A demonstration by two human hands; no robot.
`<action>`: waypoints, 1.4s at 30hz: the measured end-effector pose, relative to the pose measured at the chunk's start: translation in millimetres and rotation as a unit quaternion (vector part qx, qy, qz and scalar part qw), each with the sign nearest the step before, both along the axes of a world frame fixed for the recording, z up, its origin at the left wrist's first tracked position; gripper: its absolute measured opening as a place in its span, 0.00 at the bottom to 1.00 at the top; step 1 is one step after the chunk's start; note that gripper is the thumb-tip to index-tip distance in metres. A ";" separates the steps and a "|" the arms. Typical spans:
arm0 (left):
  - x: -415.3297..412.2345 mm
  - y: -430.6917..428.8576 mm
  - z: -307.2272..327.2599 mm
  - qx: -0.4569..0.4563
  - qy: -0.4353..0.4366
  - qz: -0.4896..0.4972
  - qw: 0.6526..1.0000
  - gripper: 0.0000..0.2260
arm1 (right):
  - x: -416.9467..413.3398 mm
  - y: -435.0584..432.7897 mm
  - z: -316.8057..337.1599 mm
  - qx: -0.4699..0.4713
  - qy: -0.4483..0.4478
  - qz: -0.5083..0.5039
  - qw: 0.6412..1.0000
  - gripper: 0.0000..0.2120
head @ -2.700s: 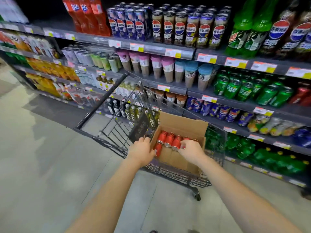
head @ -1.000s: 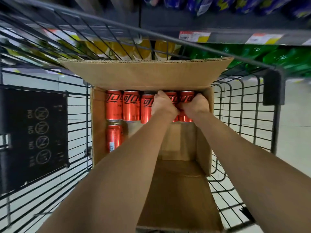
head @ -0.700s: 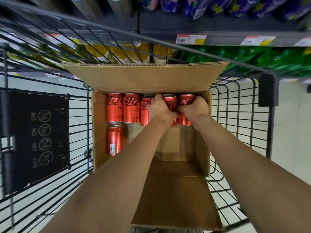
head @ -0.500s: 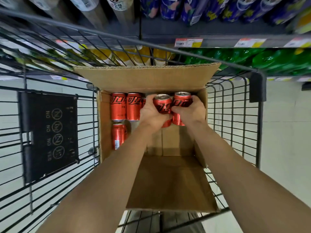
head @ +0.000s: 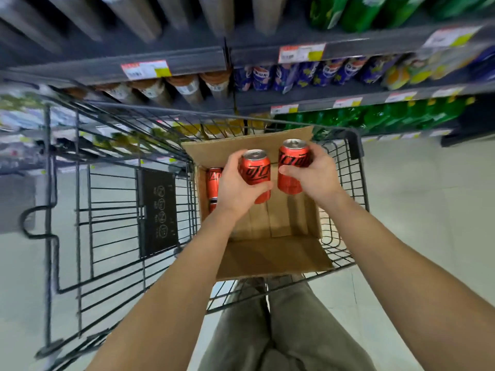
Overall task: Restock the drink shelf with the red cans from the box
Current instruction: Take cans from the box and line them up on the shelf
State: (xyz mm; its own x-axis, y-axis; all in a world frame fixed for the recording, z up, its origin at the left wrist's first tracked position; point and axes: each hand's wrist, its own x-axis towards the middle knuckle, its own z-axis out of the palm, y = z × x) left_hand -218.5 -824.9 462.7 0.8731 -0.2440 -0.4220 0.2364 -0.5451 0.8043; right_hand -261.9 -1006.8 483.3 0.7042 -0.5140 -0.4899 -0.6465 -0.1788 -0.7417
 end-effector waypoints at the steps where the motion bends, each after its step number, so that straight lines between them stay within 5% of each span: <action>1: -3.5 -0.6 14.9 -0.007 -0.013 -0.004 1.000 0.39 | -3.5 -2.2 18.2 -0.003 -0.017 0.006 1.000 0.35; 14: -27.0 -77.3 170.2 -0.068 -0.134 -0.089 0.985 0.38 | -74.5 -75.9 173.5 -0.125 -0.129 -0.022 0.983 0.31; 20: -54.8 -151.8 220.3 -0.085 -0.187 -0.094 0.974 0.38 | -116.7 -154.8 204.2 -0.144 -0.171 -0.056 0.973 0.43; 33: -204.6 -369.0 267.8 -0.080 -0.215 -0.046 0.972 0.40 | -245.2 -377.5 258.2 -0.127 -0.240 -0.019 0.962 0.35; 42: -200.9 -452.8 283.2 -0.080 -0.236 -0.053 0.967 0.39 | -231.8 -468.1 275.6 -0.139 -0.250 0.032 0.958 0.23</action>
State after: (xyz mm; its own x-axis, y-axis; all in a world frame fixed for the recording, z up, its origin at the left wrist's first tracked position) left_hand -419.4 -1277.6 745.9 0.9255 -0.3726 0.0674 -0.2275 -0.4049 0.8856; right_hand -493.6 -1474.8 759.0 0.8493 -0.5238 0.0659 -0.2045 -0.4416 -0.8736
